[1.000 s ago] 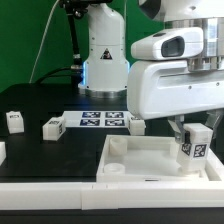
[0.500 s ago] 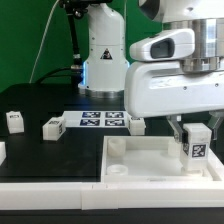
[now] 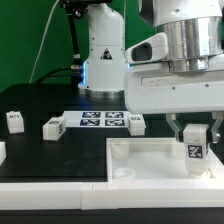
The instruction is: Assemble one leg
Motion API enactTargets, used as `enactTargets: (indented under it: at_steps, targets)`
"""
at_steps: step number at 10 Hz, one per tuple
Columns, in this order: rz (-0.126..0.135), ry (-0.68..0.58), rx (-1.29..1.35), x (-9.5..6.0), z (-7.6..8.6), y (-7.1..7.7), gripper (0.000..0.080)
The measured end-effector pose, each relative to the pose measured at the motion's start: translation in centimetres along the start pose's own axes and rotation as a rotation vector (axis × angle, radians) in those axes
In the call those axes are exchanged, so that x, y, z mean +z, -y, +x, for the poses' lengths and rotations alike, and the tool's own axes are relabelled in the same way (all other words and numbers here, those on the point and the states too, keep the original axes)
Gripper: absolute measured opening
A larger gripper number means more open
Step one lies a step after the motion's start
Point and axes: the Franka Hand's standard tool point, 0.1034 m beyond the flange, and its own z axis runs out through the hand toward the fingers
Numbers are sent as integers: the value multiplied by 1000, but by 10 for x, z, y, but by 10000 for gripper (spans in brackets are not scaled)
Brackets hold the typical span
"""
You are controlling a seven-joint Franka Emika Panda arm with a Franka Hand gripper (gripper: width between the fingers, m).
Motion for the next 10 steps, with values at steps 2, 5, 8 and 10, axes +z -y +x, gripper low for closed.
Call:
enactTargets:
  at_steps: [2,5,8,10]
  targets:
    - [-1,4,281,1,-6,0,291]
    - [-2,16,465,1,-6,1,292]
    - [-4,18,363,3,-10,3,551]
    - [-3,20,159,3,-12,7,619]
